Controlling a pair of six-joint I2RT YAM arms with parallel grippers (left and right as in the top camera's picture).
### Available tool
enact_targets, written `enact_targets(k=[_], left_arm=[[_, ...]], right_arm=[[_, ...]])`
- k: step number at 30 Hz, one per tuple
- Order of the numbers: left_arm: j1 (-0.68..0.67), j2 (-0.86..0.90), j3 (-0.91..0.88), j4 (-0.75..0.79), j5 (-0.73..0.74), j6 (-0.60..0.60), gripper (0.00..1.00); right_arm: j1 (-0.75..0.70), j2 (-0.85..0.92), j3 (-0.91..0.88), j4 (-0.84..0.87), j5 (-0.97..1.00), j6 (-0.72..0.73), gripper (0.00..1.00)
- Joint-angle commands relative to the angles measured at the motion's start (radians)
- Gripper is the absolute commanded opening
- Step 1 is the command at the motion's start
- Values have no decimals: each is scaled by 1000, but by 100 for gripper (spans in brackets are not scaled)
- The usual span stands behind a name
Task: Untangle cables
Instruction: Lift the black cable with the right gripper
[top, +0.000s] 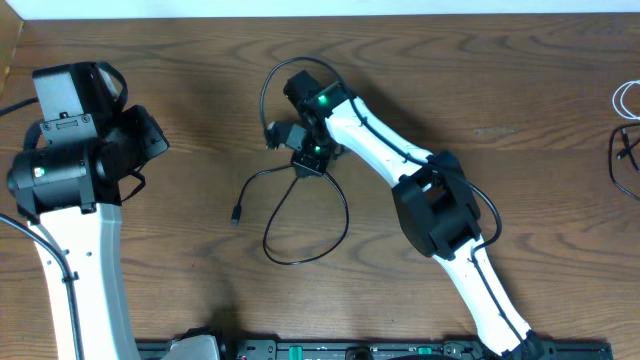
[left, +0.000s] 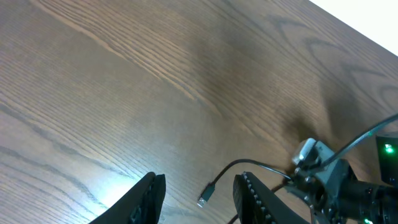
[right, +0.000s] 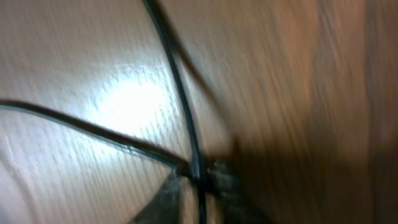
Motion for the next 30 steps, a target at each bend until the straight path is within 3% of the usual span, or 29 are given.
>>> enact_targets(k=[1, 10, 13, 18, 23, 30], left_arm=[[5, 1, 14, -3, 0, 8, 41], [5, 1, 14, -3, 1, 8, 40], [5, 1, 14, -3, 1, 8, 41], [5, 1, 14, -3, 1, 8, 40], [5, 2, 14, -2, 1, 8, 41], [5, 2, 13, -2, 1, 8, 41]], right_arm=[[-7, 36, -12, -25, 35, 275, 1], [-4, 34, -12, -60, 317, 615, 1], [-16, 19, -11, -73, 307, 678, 1], [-34, -34, -8, -74, 149, 578, 4], [-19, -49, -8, -77, 145, 482, 26], [27, -42, -22, -70, 153, 440, 27]])
